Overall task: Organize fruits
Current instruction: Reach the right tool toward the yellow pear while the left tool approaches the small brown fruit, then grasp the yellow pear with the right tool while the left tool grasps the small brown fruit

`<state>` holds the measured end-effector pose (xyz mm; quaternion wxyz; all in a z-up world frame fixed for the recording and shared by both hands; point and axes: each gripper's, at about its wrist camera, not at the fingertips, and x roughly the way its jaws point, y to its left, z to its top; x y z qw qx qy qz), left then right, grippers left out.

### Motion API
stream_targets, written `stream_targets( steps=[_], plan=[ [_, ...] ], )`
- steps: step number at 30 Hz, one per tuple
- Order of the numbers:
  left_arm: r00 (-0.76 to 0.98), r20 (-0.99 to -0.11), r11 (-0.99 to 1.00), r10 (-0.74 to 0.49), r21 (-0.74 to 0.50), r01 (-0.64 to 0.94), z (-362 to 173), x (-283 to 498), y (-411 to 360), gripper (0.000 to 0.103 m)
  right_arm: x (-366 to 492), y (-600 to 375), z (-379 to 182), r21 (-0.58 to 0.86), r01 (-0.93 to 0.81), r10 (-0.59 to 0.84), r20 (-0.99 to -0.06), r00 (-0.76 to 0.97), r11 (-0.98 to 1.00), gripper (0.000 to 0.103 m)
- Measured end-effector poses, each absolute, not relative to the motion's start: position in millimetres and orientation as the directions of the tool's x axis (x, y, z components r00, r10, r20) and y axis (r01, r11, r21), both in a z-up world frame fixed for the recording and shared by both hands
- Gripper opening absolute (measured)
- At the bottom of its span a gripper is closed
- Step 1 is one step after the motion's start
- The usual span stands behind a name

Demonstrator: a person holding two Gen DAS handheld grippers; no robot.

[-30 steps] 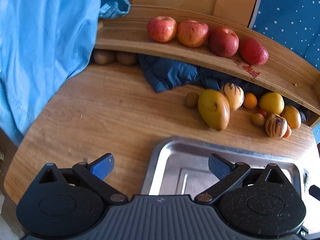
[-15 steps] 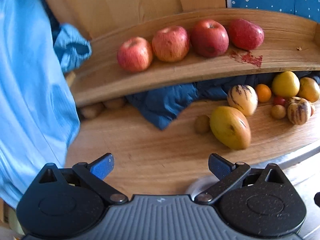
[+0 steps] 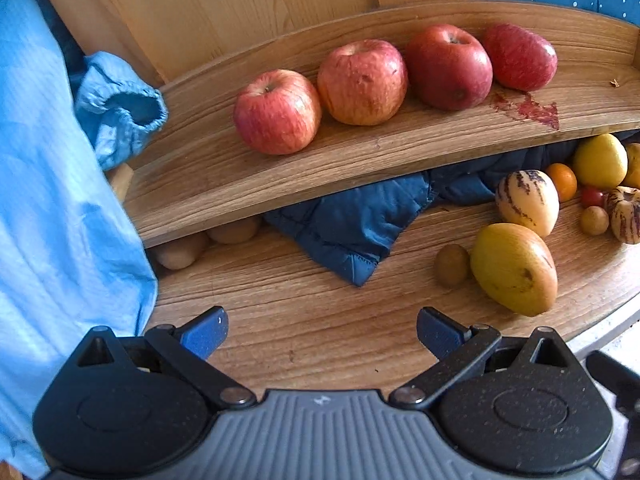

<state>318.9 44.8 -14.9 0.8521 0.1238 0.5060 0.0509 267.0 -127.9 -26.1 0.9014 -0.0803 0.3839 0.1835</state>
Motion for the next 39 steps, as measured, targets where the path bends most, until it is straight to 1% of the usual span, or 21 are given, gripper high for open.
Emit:
stream_targets(
  steps=[4, 6, 8, 10, 12, 17, 20, 24, 28, 31, 34, 37, 39],
  plan=[
    [0.468, -0.867, 0.975, 0.169, 0.217, 0.05, -23.8, 327.8, 52.6, 0.102, 280.8, -107.8, -32.9, -0.049, -0.402, 0.236, -0.741, 0.628, 0.914, 0.102],
    [0.463, -0.876, 0.983, 0.131, 0.175, 0.052, -27.7, 331.2, 57.5, 0.102, 287.8, -100.5, -35.5, -0.054, -0.409, 0.234, -0.749, 0.62, 0.911, 0.102],
    [0.46, -0.883, 0.991, 0.095, 0.128, 0.042, -31.5, 332.0, 62.3, 0.102, 292.6, -95.0, -37.4, -0.064, -0.408, 0.226, -0.75, 0.622, 0.911, 0.1],
    [0.454, -0.89, 0.997, 0.045, 0.069, 0.037, -34.2, 332.4, 66.4, 0.102, 297.3, -90.0, -39.2, -0.079, -0.407, 0.215, -0.749, 0.626, 0.91, 0.095],
    [0.451, -0.892, 0.999, 0.002, 0.024, 0.043, -36.5, 332.6, 68.3, 0.102, 302.0, -87.3, -41.2, -0.075, -0.409, 0.218, -0.752, 0.622, 0.909, 0.091],
    [0.453, -0.886, 0.994, -0.099, -0.063, 0.093, -39.2, 334.9, 68.2, 0.099, 311.3, -78.6, -46.8, -0.054, -0.426, 0.24, -0.759, 0.605, 0.903, 0.082],
    [0.453, -0.881, 0.989, -0.138, -0.096, 0.115, -40.0, 337.4, 68.4, 0.098, 315.8, -74.1, -51.0, -0.053, -0.43, 0.243, -0.759, 0.604, 0.901, 0.073],
    [0.457, -0.871, 0.981, -0.18, -0.124, 0.149, -39.9, 339.9, 67.3, 0.094, 317.1, -73.7, -51.9, -0.03, -0.434, 0.267, -0.75, 0.605, 0.9, 0.055],
    [0.451, -0.866, 0.973, -0.213, -0.147, 0.177, -39.7, 340.7, 65.5, 0.091, 312.2, -81.0, -47.7, -0.014, -0.418, 0.27, -0.743, 0.612, 0.909, 0.054],
    [0.448, -0.861, 0.965, -0.242, -0.167, 0.202, -41.4, 342.0, 61.2, 0.086, 305.8, -89.3, -42.1, -0.005, -0.394, 0.264, -0.733, 0.627, 0.919, 0.051],
    [0.449, -0.853, 0.958, -0.264, -0.178, 0.225, -43.7, 343.8, 55.9, 0.078, 302.2, -93.7, -39.0, -0.008, -0.38, 0.254, -0.729, 0.635, 0.925, 0.05],
    [0.45, -0.854, 0.958, -0.26, -0.168, 0.234, -48.1, 348.4, 50.9, 0.07, 302.9, -93.7, -40.3, -0.004, -0.379, 0.255, -0.733, 0.631, 0.925, 0.05],
    [0.447, -0.854, 0.955, -0.265, -0.17, 0.241, -50.9, 350.5, 49.9, 0.061, 304.2, -92.1, -41.1, -0.003, -0.382, 0.257, -0.736, 0.626, 0.924, 0.05]
  ],
)
